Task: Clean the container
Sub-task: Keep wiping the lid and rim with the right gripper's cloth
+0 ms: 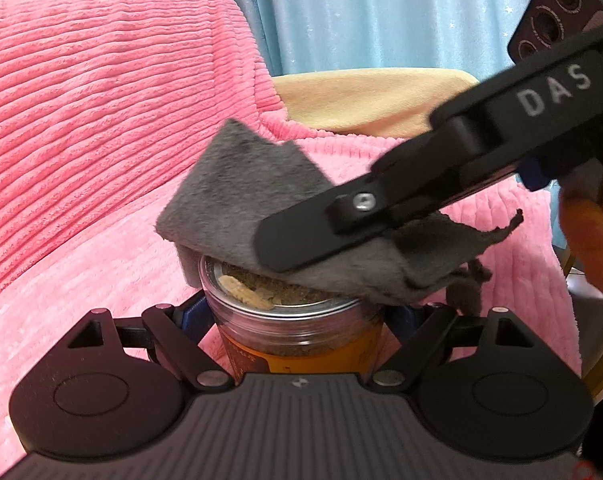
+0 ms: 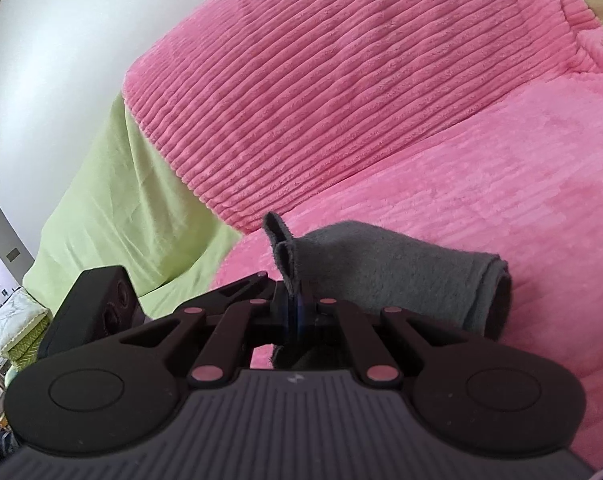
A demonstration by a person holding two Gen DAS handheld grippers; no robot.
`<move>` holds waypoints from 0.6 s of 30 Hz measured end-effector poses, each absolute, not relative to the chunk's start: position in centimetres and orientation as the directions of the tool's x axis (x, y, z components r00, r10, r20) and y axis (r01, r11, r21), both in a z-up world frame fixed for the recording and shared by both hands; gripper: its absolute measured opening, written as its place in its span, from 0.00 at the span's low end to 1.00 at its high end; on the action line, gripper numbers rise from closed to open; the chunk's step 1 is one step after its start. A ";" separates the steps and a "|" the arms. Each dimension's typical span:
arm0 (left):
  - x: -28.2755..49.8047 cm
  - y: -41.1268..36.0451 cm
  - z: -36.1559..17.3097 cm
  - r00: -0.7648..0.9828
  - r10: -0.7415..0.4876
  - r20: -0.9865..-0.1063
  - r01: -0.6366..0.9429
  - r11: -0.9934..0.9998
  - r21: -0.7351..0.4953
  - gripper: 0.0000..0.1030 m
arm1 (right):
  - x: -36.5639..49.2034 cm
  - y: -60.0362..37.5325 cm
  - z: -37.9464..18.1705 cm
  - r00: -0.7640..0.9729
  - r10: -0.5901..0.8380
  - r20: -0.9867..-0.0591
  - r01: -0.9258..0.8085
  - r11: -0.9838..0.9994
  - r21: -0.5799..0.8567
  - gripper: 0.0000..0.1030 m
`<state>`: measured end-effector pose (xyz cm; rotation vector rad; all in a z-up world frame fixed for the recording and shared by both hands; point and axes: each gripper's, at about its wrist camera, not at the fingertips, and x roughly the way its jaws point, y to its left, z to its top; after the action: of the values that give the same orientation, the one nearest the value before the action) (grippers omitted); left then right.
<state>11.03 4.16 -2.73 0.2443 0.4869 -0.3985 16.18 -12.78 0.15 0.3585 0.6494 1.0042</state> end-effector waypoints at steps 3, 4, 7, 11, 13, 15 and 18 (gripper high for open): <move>10.7 4.2 -2.7 0.809 -0.312 -0.497 0.426 0.895 0.131 0.83 | 16.5 -12.1 0.3 0.400 0.852 -0.337 -0.655 0.523 0.545 0.01; 10.9 4.5 -2.7 0.807 -0.317 -0.497 0.431 0.893 0.130 0.83 | 16.6 -12.0 0.4 0.414 0.845 -0.339 -0.654 0.535 0.534 0.01; 10.8 4.5 -2.6 0.806 -0.319 -0.498 0.433 0.892 0.130 0.83 | 16.9 -11.7 0.5 0.462 0.819 -0.341 -0.649 0.574 0.499 0.01; 10.9 4.6 -2.6 0.805 -0.324 -0.497 0.435 0.892 0.124 0.83 | 17.2 -12.7 0.6 0.522 0.779 -0.346 -0.620 0.626 0.474 0.01; 11.0 4.8 -2.6 0.803 -0.330 -0.497 0.438 0.892 0.115 0.82 | 17.4 -13.5 0.5 0.536 0.769 -0.349 -0.604 0.638 0.477 0.01; 11.0 4.8 -2.6 0.803 -0.329 -0.498 0.439 0.890 0.120 0.83 | 17.4 -14.3 0.4 0.531 0.773 -0.348 -0.595 0.632 0.497 0.01; 10.9 4.8 -2.6 0.803 -0.327 -0.498 0.439 0.890 0.123 0.83 | 17.2 -15.2 0.4 0.500 0.792 -0.350 -0.600 0.608 0.520 0.01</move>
<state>10.95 4.75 -2.58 0.2378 0.4874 -0.4147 17.18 -15.16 0.36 0.3537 0.6041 0.8629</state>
